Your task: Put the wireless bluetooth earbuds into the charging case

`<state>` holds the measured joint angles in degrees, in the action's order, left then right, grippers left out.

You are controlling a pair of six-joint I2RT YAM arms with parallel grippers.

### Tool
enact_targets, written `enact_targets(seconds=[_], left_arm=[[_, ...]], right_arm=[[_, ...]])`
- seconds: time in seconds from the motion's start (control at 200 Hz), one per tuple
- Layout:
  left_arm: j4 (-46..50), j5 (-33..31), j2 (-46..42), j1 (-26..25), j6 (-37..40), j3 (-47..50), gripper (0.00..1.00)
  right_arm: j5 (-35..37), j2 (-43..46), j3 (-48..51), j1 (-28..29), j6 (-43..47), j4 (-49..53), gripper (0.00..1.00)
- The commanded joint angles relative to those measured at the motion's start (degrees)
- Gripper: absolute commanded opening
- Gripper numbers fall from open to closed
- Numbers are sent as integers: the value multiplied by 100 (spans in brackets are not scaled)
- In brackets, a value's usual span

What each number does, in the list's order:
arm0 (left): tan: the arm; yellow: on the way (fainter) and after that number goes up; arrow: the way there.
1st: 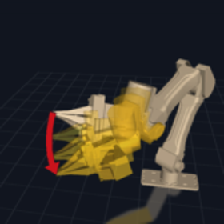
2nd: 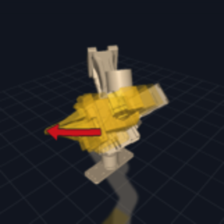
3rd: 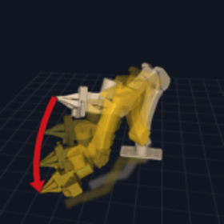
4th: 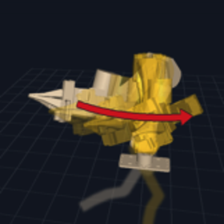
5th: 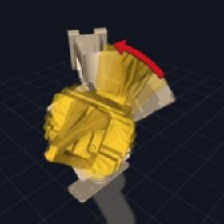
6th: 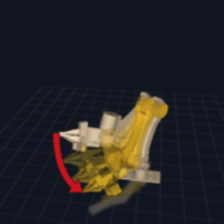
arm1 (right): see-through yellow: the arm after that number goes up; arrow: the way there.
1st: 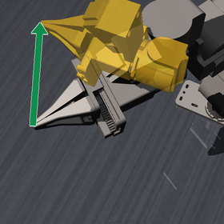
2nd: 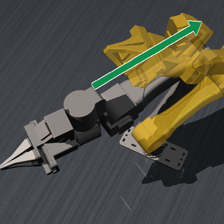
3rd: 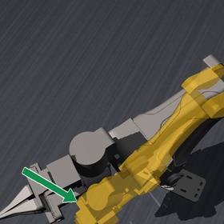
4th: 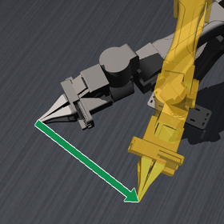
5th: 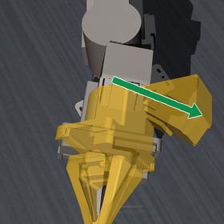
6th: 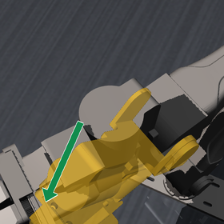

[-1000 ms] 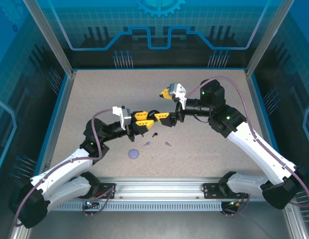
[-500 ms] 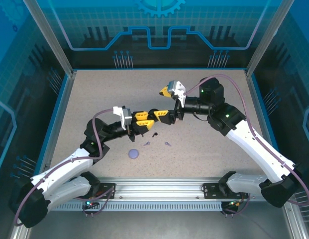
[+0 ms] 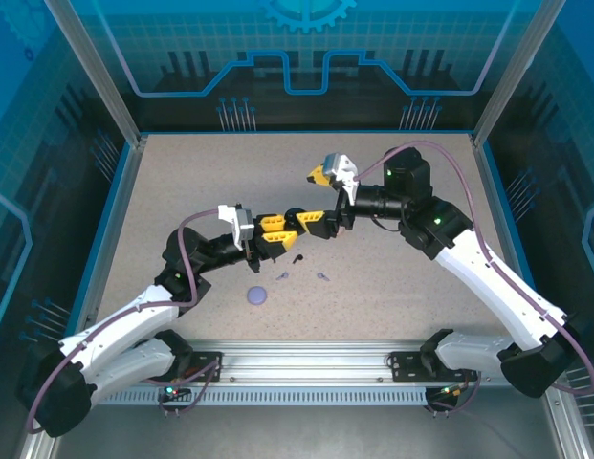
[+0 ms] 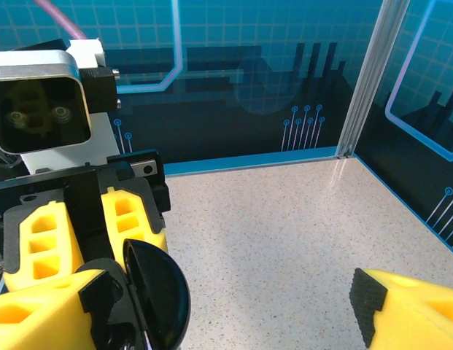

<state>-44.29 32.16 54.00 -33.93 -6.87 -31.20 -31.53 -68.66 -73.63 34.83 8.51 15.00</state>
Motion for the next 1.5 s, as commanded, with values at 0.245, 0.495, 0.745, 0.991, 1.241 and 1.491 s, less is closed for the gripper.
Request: enact_targets(seconds=[0.245, 0.495, 0.745, 0.991, 1.241, 1.491], left_arm=[[-409, -555, -441, -38, 219, 457, 6], [-746, -642, -756, -39, 17, 571, 5], [-918, -641, -1106, -40, -126, 624, 5], [-797, -648, -1551, -38, -188, 616, 5], [-759, -626, -1638, -39, -243, 559, 5], [-719, -659, -1625, -36, -238, 540, 5]], right_arm=[[1671, 1308, 575, -226, -1691, 314, 91], [3065, 880, 1290, -258, -3388, 1366, 84], [3102, -696, 1407, 138, -3950, 1054, 75], [2889, -2681, 69, 669, -4033, 1491, 66], [3320, -4230, -1417, 1170, -4116, 2521, 60], [3513, -5231, -2452, 1540, -4191, 3131, 55]])
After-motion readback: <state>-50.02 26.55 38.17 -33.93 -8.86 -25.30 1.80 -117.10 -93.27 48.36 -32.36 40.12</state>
